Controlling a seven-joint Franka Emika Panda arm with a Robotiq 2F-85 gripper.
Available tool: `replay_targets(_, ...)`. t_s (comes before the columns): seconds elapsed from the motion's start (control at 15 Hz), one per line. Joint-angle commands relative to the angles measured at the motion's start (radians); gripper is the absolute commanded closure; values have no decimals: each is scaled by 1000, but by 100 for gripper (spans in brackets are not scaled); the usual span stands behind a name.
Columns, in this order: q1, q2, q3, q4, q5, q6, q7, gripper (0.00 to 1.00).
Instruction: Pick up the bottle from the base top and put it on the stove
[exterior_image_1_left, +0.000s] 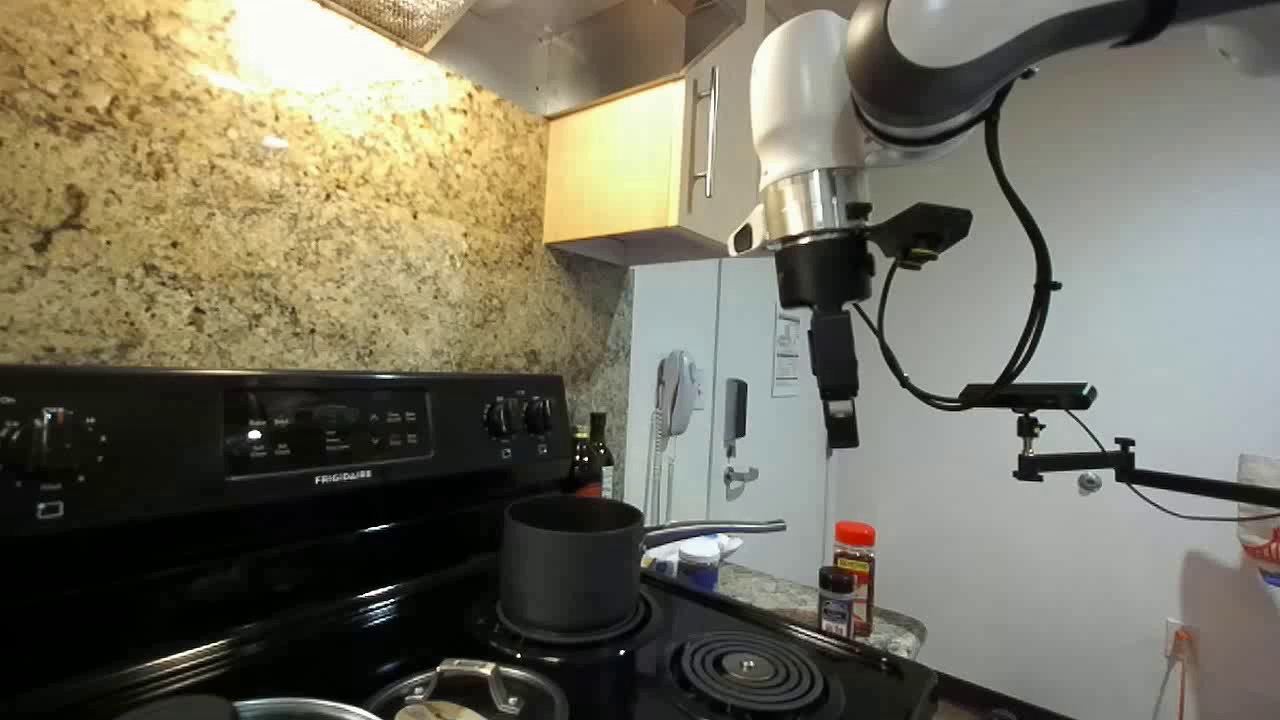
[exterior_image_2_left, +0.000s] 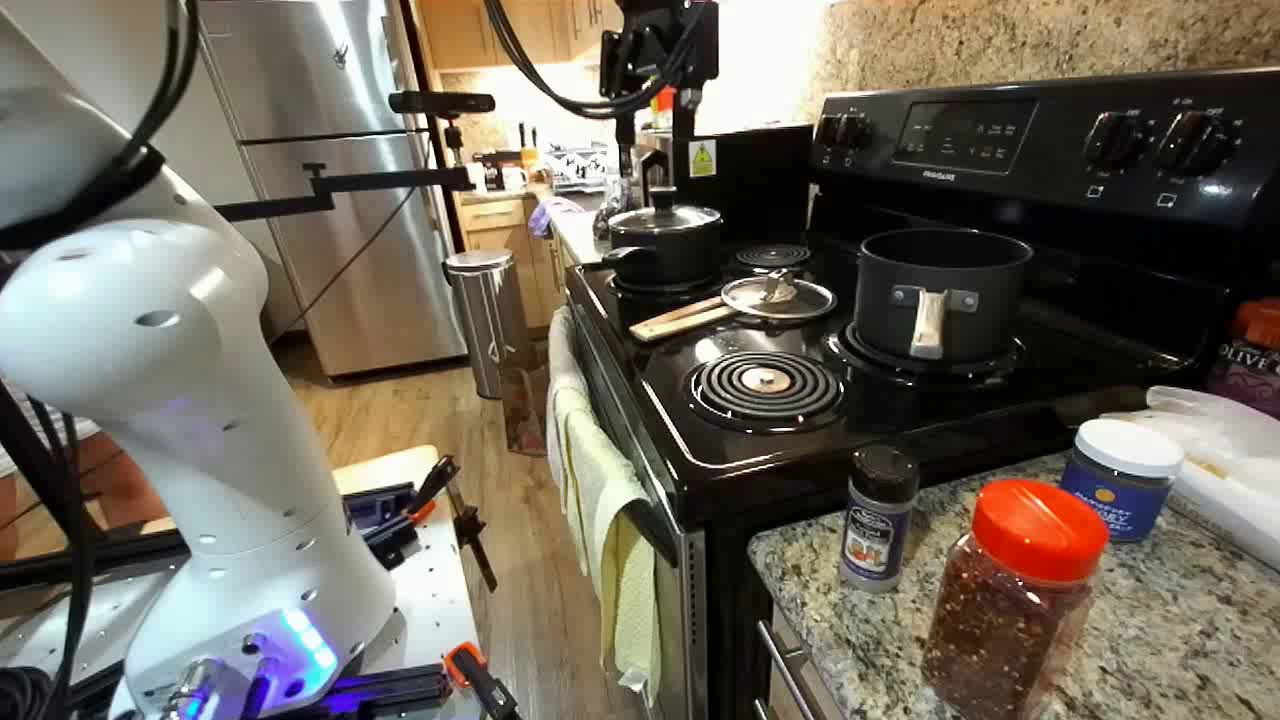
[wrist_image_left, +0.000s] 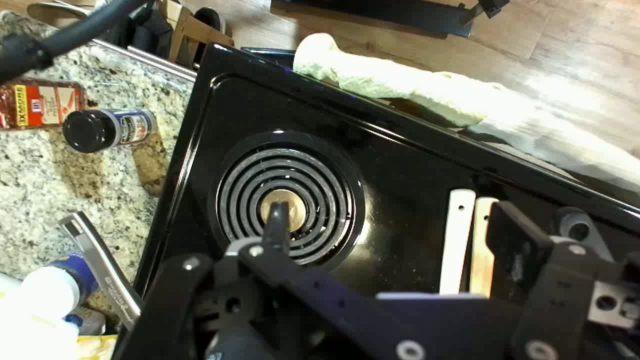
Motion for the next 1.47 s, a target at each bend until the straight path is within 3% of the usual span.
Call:
replay_targets(0.0, 1, 1, 0, 2, 0, -2, 0, 0)
replay_targets(0.6, -26, 6, -29, -1, -3, 57, 31, 0)
replay_targets(1.13, -92, 80, -156, 8, 69, 182, 11, 0)
replay_targets(1.4, -131, 117, -189, 5, 48, 237, 8, 0)
